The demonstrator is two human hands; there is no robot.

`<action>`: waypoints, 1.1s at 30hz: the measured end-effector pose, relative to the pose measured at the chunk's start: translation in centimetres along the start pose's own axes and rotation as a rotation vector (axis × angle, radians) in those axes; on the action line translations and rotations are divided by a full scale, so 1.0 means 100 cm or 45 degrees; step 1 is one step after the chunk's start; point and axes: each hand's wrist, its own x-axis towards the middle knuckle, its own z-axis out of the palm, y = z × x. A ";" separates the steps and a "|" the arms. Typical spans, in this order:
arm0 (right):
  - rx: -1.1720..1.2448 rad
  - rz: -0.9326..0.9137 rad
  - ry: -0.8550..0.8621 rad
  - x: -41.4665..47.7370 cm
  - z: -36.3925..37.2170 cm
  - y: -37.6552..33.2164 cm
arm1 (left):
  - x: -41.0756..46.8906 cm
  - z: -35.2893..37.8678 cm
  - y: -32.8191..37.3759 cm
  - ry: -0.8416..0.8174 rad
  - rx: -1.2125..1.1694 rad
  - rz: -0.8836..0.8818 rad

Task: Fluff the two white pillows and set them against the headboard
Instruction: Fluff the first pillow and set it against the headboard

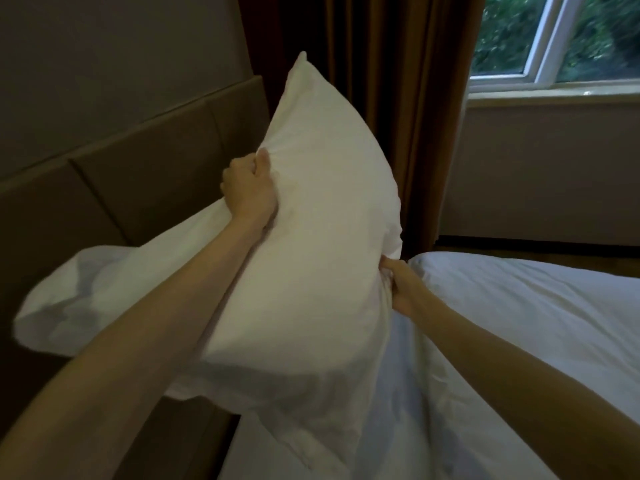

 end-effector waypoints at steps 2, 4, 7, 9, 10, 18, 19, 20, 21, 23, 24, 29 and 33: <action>-0.014 0.013 0.005 0.036 -0.006 0.003 | 0.011 0.023 -0.015 -0.034 -0.039 -0.023; 0.005 0.043 0.070 0.067 -0.008 0.010 | 0.018 0.043 -0.028 -0.079 -0.099 -0.051; -0.054 -0.001 0.190 0.110 -0.011 0.031 | 0.025 0.080 -0.052 -0.185 -0.145 -0.062; -0.064 -0.032 0.214 0.137 -0.011 0.049 | 0.027 0.102 -0.070 -0.243 -0.062 0.054; -0.092 -0.009 0.218 0.152 -0.012 0.056 | 0.028 0.110 -0.080 -0.265 0.018 0.141; -0.285 0.111 0.059 0.238 -0.012 0.111 | 0.048 0.172 -0.167 -0.336 0.267 0.253; -0.290 0.125 0.065 0.249 -0.013 0.117 | 0.050 0.179 -0.180 -0.365 0.314 0.234; -0.309 0.147 0.082 0.258 -0.010 0.120 | 0.053 0.187 -0.193 -0.395 0.370 0.217; -0.350 0.180 0.113 0.269 -0.012 0.133 | 0.051 0.195 -0.213 -0.444 0.440 0.186; -0.487 0.285 0.142 0.275 -0.016 0.147 | 0.044 0.198 -0.239 -0.589 0.592 0.110; -0.574 0.338 0.153 0.280 -0.021 0.161 | 0.037 0.200 -0.255 -0.662 0.659 0.076; -0.715 0.413 0.155 0.286 -0.048 0.203 | 0.009 0.206 -0.302 -0.713 0.919 0.148; -0.613 0.396 0.135 0.275 -0.051 0.213 | 0.003 0.191 -0.310 -0.628 1.025 0.126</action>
